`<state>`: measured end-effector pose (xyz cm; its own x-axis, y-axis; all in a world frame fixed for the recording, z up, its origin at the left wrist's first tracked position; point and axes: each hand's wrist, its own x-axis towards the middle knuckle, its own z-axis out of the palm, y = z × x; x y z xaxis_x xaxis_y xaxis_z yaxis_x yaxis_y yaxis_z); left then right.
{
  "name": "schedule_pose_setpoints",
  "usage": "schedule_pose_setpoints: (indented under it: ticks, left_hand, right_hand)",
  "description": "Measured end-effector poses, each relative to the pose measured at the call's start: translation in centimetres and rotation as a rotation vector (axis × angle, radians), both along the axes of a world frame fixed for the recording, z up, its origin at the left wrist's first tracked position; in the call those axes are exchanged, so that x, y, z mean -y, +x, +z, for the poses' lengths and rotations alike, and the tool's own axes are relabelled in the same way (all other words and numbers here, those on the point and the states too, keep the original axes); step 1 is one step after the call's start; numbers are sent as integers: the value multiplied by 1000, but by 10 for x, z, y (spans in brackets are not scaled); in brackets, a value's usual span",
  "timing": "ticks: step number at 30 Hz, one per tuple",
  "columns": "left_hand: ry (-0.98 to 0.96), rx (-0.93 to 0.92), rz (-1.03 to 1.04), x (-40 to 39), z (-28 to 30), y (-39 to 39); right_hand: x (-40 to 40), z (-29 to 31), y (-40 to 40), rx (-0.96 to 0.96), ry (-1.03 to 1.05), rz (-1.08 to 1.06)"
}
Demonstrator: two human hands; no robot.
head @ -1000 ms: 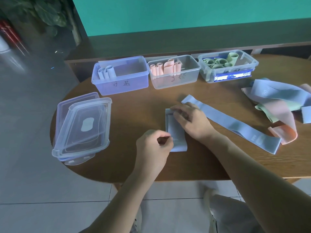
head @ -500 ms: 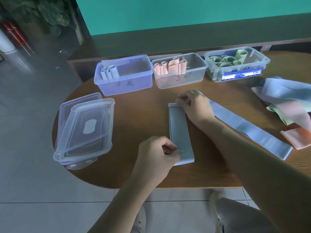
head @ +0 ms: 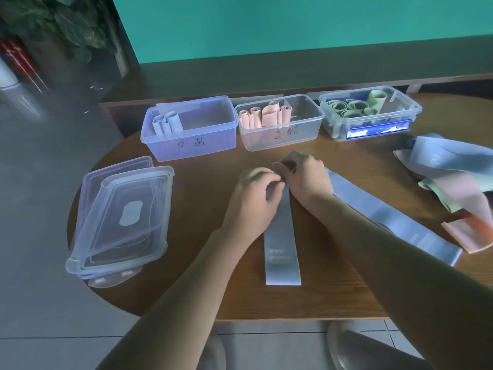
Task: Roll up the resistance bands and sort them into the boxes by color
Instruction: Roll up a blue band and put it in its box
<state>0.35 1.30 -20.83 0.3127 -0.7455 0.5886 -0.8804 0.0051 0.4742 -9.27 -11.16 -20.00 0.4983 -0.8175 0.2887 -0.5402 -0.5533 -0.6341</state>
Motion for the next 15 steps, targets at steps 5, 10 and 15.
schedule_pose_setpoints:
  ticks: [5, 10, 15]
  left_hand:
    - [205, 194, -29, -2, -4, -1]
    - [309, 228, 28, -7, 0, -5]
    - [370, 194, 3, -6, 1, -4]
  right_hand:
    - [5, 5, 5, -50, -10, -77]
    - [9, 9, 14, -166, -37, -167]
    - [6, 6, 7, 77, -40, -128]
